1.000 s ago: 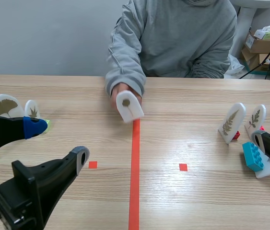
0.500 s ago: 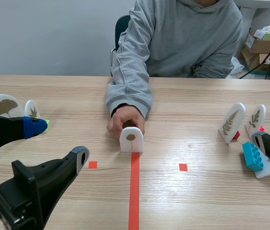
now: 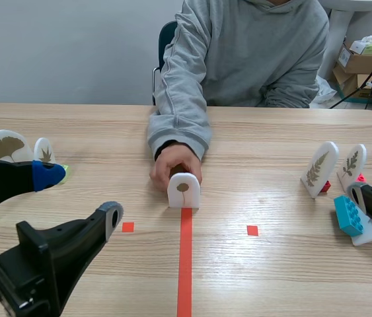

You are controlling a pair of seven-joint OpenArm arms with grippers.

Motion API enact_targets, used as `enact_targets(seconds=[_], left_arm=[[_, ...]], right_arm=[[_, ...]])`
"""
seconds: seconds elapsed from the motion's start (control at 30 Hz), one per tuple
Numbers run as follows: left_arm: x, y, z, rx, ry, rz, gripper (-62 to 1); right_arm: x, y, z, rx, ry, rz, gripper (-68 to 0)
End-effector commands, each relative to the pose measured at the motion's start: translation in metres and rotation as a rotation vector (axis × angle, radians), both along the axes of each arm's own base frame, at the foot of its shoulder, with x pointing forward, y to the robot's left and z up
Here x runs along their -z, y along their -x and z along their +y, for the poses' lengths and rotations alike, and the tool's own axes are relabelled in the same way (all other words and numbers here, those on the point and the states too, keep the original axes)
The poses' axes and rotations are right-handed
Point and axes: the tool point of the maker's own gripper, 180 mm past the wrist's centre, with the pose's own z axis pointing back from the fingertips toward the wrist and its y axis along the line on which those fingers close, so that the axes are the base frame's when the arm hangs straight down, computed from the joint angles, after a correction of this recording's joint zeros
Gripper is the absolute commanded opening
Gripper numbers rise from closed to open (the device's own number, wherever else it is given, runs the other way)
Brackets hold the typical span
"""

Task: Do the leaf sorting experiment

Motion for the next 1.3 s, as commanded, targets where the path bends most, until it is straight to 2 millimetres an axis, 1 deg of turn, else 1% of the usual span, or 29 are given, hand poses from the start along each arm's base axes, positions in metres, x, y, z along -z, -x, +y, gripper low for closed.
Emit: enact_targets(seconds=[0.0,0.8,1.27], left_arm=[[-0.0121,-0.0020,-0.0037,0.003,0.025,-0.035,-3.7],[-0.0117,-0.0019,-0.0037,0.003,0.024,-0.033,-3.7],[-0.0117,-0.0019,-0.0037,0.003,0.024,-0.033,-3.7]], right_arm=[[-0.0065,-0.0035,0.0001,-0.012,0.001,-0.024,-6.0],[0.0010,-0.0004,-0.0030,-0.006,0.026,0.017,-6.0],[0.0012,-0.0003,-0.0032,-0.006,0.028,0.018,-6.0]])
